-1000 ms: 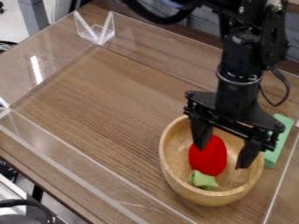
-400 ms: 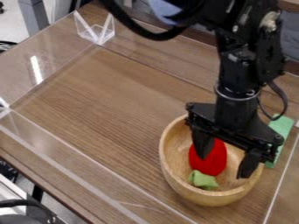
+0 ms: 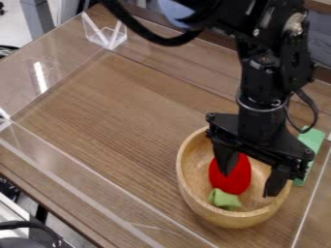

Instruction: Move the red fruit to the left

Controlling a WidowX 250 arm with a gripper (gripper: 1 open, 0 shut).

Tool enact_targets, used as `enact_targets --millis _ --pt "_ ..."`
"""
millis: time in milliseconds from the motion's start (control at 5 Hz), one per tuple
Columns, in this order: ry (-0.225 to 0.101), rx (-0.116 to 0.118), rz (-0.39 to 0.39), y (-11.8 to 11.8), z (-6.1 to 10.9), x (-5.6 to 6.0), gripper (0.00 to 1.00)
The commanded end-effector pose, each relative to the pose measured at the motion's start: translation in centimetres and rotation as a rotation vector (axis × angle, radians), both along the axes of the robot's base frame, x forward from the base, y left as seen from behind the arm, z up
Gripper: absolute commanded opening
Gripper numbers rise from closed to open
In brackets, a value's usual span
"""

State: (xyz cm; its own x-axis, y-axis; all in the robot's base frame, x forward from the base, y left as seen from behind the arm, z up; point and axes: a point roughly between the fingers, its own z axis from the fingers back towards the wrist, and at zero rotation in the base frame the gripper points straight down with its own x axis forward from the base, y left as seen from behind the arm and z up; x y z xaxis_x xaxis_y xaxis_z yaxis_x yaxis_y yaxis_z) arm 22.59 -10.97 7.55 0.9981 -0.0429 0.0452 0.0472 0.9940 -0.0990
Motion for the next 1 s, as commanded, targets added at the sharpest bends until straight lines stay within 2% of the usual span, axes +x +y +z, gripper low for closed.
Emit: enact_targets --millis 0,800 --pt "-0.059 -0.025 0.005 -0.06 1.25 0.54 1.00" --pt "-0.084 -0.030 0.024 0.21 1.21 0.92 1.00"
